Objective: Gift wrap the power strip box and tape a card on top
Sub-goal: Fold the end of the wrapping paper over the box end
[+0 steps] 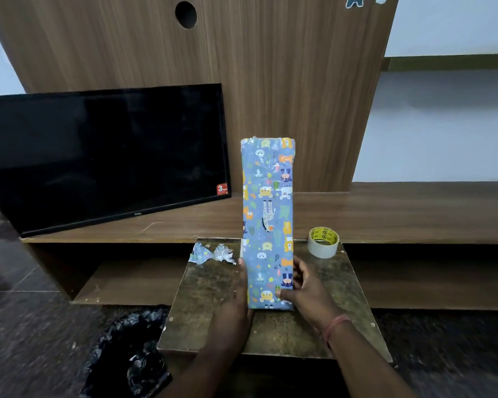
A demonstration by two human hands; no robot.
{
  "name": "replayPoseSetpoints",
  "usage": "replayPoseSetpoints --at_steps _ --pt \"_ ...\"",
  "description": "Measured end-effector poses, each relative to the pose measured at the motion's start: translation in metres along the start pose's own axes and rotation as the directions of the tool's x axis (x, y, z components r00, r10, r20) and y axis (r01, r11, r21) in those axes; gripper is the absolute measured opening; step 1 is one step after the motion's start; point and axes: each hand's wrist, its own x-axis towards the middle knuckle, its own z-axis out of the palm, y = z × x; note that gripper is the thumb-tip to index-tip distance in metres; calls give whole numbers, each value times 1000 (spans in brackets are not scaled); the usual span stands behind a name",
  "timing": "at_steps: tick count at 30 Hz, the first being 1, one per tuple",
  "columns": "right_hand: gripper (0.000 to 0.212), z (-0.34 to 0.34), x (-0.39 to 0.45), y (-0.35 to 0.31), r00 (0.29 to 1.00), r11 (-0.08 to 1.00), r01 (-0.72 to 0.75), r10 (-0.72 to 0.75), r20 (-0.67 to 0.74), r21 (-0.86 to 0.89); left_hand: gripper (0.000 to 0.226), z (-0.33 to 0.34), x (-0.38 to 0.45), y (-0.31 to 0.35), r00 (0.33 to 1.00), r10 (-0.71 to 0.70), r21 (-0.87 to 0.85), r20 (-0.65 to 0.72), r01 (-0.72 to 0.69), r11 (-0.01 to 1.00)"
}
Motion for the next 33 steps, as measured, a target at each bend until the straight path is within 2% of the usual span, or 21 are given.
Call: replayPoseSetpoints --at_steps 3,8,11,14,16,18,20,22,24,27,30,33 --pt "76 -2 -3 3 999 998 -6 8 34 -60 102 1 0 2 999 -46 -26 27 47 999" --pt "75 -7 -12 1 995 992 8 5 101 -128 101 -5 -4 1 992 50 -44 119 -45 998" --pt "73 -9 -18 -1 994 974 27 -2 112 -223 97 -8 -10 -7 987 44 -85 152 -32 996" --pt "75 -8 -24 -1 992 940 53 -10 127 -337 80 -17 -11 -5 975 43 -140 217 -12 990" --pt "81 -4 -28 0 991 919 61 -10 132 -389 65 -27 -9 3 977 68 -249 203 -16 968" --pt "79 -1 -30 -2 991 909 57 0 136 -413 64 -43 -4 22 983 106 -437 152 -29 899" --pt "77 1 -32 -5 990 905 52 8 140 -422 77 -64 3 48 993 120 -619 9 -89 781" --pt "79 0 -33 -4 988 906 50 15 151 -420 83 -85 13 74 985 88 -710 -149 -168 684" --pt "82 0 -34 -6 987 909 37 31 156 -415 91 -105 24 92 965 86 -732 -246 -243 636" --pt "85 -3 -32 -4 984 891 41 42 173 -453 96 -121 39 105 948 129 -696 -291 -303 651" --pt "87 -5 -30 -5 981 865 38 63 183 -500 78 -119 50 112 932 177 -650 -317 -350 674" --pt "94 -8 -28 -13 963 815 55 110 247 -576 71 -110 57 110 905 205 -541 -372 -391 745"
